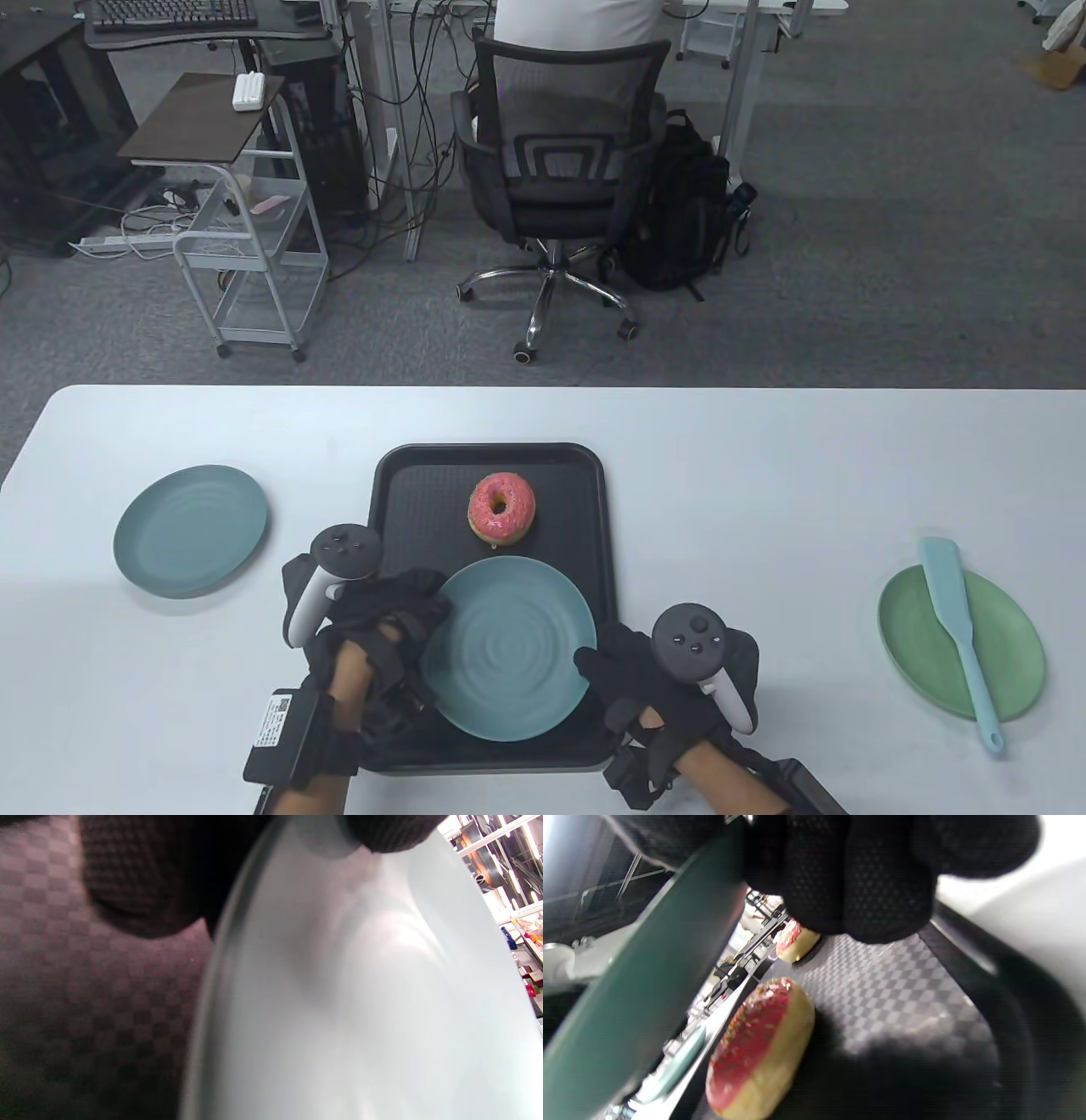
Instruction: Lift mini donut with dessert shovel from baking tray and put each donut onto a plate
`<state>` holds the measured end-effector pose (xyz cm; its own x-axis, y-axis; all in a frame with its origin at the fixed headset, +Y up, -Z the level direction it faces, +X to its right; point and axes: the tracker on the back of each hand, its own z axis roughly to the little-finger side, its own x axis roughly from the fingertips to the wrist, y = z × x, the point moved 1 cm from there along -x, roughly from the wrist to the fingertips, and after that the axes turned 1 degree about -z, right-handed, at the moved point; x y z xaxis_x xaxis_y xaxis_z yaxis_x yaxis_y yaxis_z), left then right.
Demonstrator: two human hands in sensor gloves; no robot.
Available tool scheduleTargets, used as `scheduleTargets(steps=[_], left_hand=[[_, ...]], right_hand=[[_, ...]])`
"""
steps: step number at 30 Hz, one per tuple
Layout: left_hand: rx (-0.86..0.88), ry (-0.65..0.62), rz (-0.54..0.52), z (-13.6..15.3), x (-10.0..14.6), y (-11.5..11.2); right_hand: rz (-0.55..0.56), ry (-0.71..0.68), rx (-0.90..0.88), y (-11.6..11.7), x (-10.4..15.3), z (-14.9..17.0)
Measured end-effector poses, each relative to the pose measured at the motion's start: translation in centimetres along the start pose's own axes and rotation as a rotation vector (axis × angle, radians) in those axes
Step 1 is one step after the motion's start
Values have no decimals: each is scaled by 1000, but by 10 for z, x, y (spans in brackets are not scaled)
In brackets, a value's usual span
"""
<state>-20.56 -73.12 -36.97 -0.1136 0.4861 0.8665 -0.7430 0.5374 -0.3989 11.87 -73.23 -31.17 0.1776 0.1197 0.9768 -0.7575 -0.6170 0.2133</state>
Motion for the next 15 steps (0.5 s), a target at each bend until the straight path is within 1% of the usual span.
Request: scheduleTargets(steps=[3,6,11,15], left_hand=[[-17,-6,53,0,-5,-7],[5,-15,70,1,-7,-10],[39,-40,20,3,-5,-4],[20,-25,-37,9,-1,8]], right_hand=[[-29,35,-64,-3,-1,4],[5,34,-75,-9,-2,5],[68,38,-108,-29,-2,8],[189,46,-134,-55,-2,18]])
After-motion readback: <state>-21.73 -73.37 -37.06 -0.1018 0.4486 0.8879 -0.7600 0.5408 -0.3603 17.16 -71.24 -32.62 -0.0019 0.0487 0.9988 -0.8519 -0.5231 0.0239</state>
